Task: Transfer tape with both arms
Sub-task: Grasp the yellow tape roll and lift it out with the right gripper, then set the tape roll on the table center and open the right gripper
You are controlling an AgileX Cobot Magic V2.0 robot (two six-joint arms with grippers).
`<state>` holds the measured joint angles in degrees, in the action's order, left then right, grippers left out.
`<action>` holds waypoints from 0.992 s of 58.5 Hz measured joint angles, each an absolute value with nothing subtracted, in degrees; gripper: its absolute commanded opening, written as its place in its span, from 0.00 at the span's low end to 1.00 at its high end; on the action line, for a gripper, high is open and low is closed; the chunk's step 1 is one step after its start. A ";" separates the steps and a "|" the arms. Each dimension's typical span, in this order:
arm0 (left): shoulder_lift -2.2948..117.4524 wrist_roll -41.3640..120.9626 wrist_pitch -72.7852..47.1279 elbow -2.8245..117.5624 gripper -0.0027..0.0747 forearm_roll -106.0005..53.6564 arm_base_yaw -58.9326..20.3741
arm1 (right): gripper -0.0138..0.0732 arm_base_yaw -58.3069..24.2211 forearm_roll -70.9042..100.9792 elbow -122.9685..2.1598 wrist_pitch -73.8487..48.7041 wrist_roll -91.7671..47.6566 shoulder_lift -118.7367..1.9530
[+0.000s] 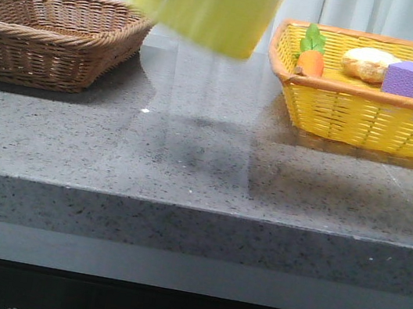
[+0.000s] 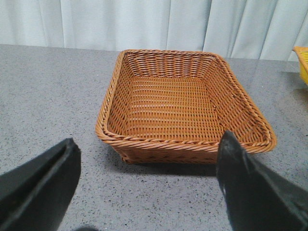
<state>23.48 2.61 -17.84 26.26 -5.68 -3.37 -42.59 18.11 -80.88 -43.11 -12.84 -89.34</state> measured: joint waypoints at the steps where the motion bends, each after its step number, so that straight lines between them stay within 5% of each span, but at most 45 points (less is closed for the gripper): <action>1: 23.48 2.61 -17.84 26.26 0.76 -5.68 -3.37 | 0.16 -42.77 18.11 -80.88 -43.11 -12.84 -89.98; 21: 23.48 2.61 -17.84 26.26 0.76 -5.68 -3.37 | 0.34 -43.50 16.00 -80.88 -43.11 -13.00 -99.69; 38: 23.48 2.61 -17.84 26.26 0.76 -5.68 -3.37 | 0.60 -43.54 15.78 -81.09 -43.11 -13.00 -100.05; 58: 23.48 2.61 -17.84 26.26 0.76 -5.68 -3.37 | 0.61 -43.54 16.10 -86.23 -47.40 -13.04 -99.07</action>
<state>23.48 2.61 -17.84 26.26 -5.68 -3.37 -43.54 16.10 -86.23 -47.40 -13.04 -99.07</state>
